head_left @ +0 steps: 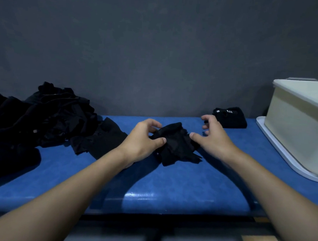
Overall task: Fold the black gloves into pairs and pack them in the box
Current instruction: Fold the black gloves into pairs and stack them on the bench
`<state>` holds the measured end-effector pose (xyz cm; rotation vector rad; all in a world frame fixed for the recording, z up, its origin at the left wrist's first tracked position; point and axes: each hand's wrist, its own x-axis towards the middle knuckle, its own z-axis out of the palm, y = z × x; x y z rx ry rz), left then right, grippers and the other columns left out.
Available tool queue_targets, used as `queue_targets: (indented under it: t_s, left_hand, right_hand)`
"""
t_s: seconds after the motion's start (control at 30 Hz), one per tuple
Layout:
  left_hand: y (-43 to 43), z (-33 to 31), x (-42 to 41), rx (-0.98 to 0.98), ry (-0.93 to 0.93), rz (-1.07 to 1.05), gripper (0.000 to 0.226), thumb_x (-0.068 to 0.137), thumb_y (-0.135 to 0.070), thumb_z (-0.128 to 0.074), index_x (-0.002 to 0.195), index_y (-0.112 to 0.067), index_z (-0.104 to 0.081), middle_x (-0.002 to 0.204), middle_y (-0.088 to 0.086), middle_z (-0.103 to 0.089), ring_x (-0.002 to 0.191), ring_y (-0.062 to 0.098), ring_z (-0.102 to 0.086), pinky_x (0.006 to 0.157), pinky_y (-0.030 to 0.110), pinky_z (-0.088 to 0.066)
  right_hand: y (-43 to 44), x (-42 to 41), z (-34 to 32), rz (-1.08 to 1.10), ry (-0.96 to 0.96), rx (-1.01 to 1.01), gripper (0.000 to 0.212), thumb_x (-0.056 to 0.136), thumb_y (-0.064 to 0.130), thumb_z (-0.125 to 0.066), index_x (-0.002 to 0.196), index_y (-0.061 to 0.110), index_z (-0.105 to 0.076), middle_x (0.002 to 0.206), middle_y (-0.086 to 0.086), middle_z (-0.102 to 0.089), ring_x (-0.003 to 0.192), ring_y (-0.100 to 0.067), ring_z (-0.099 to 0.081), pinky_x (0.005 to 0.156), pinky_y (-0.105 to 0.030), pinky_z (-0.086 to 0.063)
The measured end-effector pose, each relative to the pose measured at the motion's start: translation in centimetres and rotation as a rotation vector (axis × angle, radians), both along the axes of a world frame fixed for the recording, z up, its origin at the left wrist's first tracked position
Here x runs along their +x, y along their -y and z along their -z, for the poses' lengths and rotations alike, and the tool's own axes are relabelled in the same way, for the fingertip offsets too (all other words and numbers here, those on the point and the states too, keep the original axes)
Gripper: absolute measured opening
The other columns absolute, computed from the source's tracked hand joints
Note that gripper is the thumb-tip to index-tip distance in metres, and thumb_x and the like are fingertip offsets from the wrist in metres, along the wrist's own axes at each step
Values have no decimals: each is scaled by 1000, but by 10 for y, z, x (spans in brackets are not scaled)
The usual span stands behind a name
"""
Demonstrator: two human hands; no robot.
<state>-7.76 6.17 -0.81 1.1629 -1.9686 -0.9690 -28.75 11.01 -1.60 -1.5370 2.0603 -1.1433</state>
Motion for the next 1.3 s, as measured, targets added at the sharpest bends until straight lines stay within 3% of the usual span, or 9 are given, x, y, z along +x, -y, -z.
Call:
queue_targets:
  t_s: [0.07,0.2,0.33,0.47,0.57,0.7,0.9,1.1,1.3]
  left_hand:
    - [-2,-1,1,-171,156,52,40,90,-25,-71,126,-25,-54,118,-8,-53,96,8,-53,80,14,-37]
    - [-5,0,3,-350,335,119,27,91,-27,-67,118,-23,-61,121,-8,-46,114,10,-50,90,14,-33]
    - [-3,-1,6,-450,517,134,31,94,-36,-61,121,-21,-65,144,-3,-39,134,15,-38,108,31,-34]
    - [-6,-1,9,-499,736,142,40,94,-49,-54,127,-26,-59,132,-8,-50,120,16,-47,100,35,-34]
    - [-4,-1,11,-477,729,144,44,92,-55,-55,124,-26,-61,123,-4,-55,113,19,-51,100,38,-40]
    - [0,-4,13,-431,583,145,32,97,-47,-49,109,-24,-67,103,-3,-58,97,19,-57,91,40,-47]
    - [7,-8,16,-425,577,135,21,96,-30,-52,105,-22,-70,103,-1,-60,96,20,-58,91,41,-48]
    - [9,-2,17,-440,774,141,29,96,-49,-46,114,-33,-63,110,-7,-54,106,18,-50,95,39,-35]
    - [14,-4,15,-428,814,132,36,93,-57,-48,118,-33,-57,112,-8,-51,110,18,-45,99,41,-33]
  right_hand:
    - [-2,1,1,-10,-72,-16,45,84,36,-72,121,27,-48,108,6,-50,111,-17,-49,104,-48,-39]
    - [-7,12,2,-182,-118,26,24,73,51,-70,85,33,-60,83,11,-64,83,-10,-60,95,-51,-45]
    - [-11,18,8,-231,-344,116,25,83,56,-64,99,37,-60,106,18,-58,110,-10,-49,101,-39,-33]
    - [-15,20,9,-251,-502,133,41,89,53,-58,124,33,-55,126,16,-49,123,-8,-37,101,-36,-24]
    - [-15,24,6,-274,-486,125,45,91,40,-59,134,33,-50,137,17,-45,132,-8,-33,107,-36,-20]
    - [-13,33,-1,-268,-378,13,46,86,25,-58,130,37,-52,131,17,-50,128,-9,-33,101,-32,-20]
    - [-14,41,8,-273,-468,-14,35,89,57,-54,116,36,-59,109,20,-54,115,-6,-37,98,-34,-22]
    - [-4,36,16,-225,-481,75,38,96,59,-35,108,34,-60,127,23,-52,138,-8,-24,112,-49,-12]
    - [5,30,18,-252,-490,170,42,94,60,-43,126,34,-54,144,23,-42,149,-11,-6,117,-55,1]
